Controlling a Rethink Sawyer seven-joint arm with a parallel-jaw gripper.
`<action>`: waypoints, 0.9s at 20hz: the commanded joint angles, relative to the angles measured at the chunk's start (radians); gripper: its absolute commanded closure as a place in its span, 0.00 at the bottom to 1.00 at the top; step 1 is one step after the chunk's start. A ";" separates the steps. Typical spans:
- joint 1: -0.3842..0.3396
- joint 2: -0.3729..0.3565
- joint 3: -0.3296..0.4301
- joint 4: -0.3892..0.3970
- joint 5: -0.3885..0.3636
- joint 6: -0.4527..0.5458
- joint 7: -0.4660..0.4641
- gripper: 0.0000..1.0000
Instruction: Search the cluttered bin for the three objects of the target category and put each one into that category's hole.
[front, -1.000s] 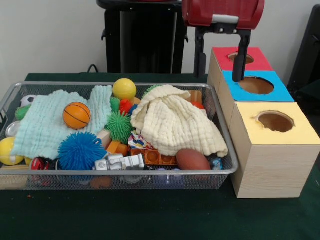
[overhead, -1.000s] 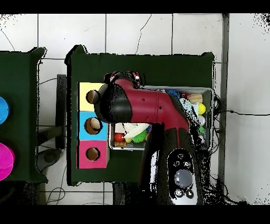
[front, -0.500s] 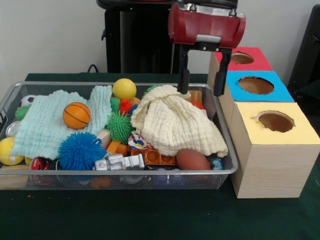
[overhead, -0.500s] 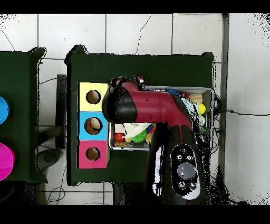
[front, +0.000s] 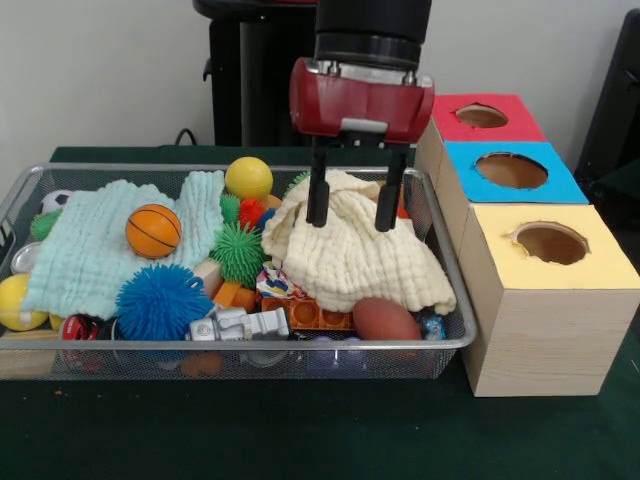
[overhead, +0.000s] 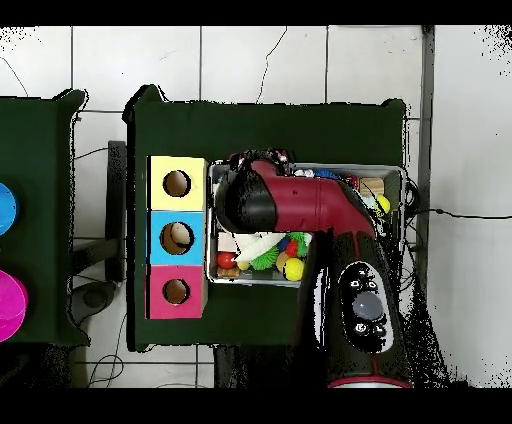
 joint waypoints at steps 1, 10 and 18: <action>-0.031 0.109 0.090 0.113 -0.048 -0.035 0.060 0.00; -0.007 0.140 0.073 0.146 -0.019 -0.016 0.111 0.00; 0.027 0.141 0.037 0.205 0.001 -0.052 0.175 0.00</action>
